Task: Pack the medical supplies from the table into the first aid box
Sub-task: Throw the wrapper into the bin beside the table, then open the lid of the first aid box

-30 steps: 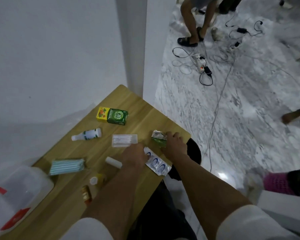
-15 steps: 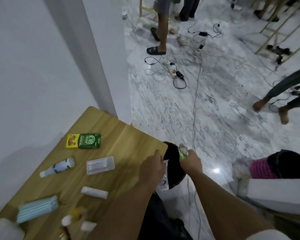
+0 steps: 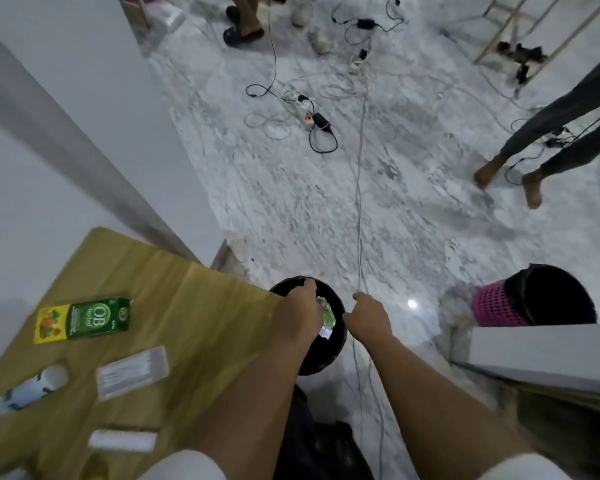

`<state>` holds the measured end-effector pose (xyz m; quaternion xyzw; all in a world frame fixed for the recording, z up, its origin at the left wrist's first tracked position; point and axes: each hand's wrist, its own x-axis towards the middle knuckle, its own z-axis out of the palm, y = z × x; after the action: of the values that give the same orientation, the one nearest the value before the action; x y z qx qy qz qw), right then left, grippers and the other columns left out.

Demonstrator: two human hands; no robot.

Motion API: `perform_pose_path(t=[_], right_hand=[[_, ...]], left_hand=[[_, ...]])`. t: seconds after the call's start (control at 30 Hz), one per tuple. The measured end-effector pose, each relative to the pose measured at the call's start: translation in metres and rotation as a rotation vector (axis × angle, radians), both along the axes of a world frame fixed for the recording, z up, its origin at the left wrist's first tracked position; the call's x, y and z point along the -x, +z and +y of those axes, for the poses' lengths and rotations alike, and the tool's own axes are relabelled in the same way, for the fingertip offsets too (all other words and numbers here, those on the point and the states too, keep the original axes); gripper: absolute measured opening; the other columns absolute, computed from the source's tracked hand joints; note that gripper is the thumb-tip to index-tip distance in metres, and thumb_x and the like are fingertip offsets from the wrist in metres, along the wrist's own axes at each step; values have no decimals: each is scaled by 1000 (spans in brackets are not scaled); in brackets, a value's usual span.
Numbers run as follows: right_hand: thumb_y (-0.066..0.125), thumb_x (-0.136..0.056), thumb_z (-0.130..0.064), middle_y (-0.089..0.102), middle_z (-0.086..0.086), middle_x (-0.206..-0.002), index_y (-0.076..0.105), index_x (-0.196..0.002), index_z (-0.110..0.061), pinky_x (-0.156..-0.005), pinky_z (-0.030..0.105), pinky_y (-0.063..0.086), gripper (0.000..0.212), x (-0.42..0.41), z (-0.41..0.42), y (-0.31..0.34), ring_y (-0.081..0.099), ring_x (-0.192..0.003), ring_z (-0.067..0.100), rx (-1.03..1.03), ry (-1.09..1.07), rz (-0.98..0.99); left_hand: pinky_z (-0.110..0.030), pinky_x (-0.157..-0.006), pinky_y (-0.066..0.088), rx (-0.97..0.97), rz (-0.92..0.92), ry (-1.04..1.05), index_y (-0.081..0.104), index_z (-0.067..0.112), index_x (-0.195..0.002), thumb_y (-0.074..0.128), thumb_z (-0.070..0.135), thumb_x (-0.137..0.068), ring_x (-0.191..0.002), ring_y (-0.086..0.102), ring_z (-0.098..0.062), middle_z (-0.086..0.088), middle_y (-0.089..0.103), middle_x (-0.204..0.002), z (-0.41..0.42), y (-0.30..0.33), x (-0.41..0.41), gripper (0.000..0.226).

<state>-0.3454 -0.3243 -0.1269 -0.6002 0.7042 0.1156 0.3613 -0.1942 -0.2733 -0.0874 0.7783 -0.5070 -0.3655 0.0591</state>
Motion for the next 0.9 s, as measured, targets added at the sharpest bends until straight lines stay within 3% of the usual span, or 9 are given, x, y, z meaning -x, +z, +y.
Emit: perform_pose_path(t=[0.1, 0.2, 0.3, 0.43, 0.5, 0.6, 0.73, 0.83, 0.9], right_hand=[[61, -93, -26, 69, 7, -127, 56, -139, -16, -92, 39, 55, 48, -25, 2, 27, 66, -112, 26, 117, 47, -78], [58, -97, -28, 69, 1, -125, 60, -137, -20, -90, 36, 53, 41, -69, 14, 63, 65, -111, 20, 248, 182, -211], [59, -98, -25, 70, 0, -119, 65, -131, -19, -89, 35, 53, 34, -131, 43, 101, 66, -108, 20, 341, 404, -363], [68, -93, -16, 74, 6, -112, 72, -121, -15, -90, 37, 55, 29, -233, 123, 149, 69, -103, 27, 442, 741, -590], [72, -88, -13, 75, 7, -109, 75, -116, -13, -89, 32, 53, 28, -283, 184, 167, 71, -99, 28, 494, 903, -730], [70, -87, -21, 74, 6, -107, 75, -114, -14, -91, 39, 56, 28, -341, 287, 182, 71, -98, 23, 388, 1114, -904], [68, -93, -35, 58, 7, -137, 58, -141, -20, -105, 35, 46, 51, -391, 405, 174, 59, -125, 24, 157, 1408, -734], [74, -88, -44, 37, 13, -156, 35, -157, -21, -111, 43, 44, 82, -411, 457, 146, 47, -139, 32, 182, 1640, -519], [81, -78, -49, 34, 14, -156, 34, -155, -23, -110, 49, 44, 94, -417, 478, 120, 41, -140, 36, 230, 1726, -410]], left_hand=[[-33, -67, 46, 130, -44, 101, 59, 16, -125, 56, 24, -100, -97, 66, -26, -4, 68, -111, 1, 28, -20, 26], [-36, -76, 52, 181, -92, 185, 59, 22, -127, 54, 31, -100, -101, 66, -21, 4, 65, -118, 22, 64, -62, 30], [-36, -77, 51, 243, -145, 326, 61, 22, -119, 53, 34, -95, -100, 66, -22, 5, 65, -111, 75, 102, -120, 29], [-37, -74, 48, 292, -369, 591, 63, 22, -107, 55, 40, -93, -102, 65, -25, 1, 68, -108, 203, 144, -197, 25], [-38, -83, 52, 311, -423, 779, 65, 26, -114, 56, 42, -93, -109, 63, -24, 2, 68, -114, 290, 155, -226, 28], [-39, -89, 52, 342, -509, 1060, 66, 27, -122, 58, 41, -94, -115, 60, -24, 2, 67, -122, 424, 156, -249, 32], [-46, -94, 51, 241, -602, 1303, 66, 20, -132, 61, 40, -95, -125, 54, -32, -7, 63, -135, 567, 121, -258, 42], [-51, -111, 40, 211, -563, 1328, 58, 17, -145, 60, 57, -94, -141, 42, -36, -13, 52, -152, 626, 71, -261, 65], [-48, -119, 28, 291, -473, 1317, 47, 20, -154, 57, 63, -94, -151, 32, -30, -10, 39, -163, 638, 36, -257, 75]])
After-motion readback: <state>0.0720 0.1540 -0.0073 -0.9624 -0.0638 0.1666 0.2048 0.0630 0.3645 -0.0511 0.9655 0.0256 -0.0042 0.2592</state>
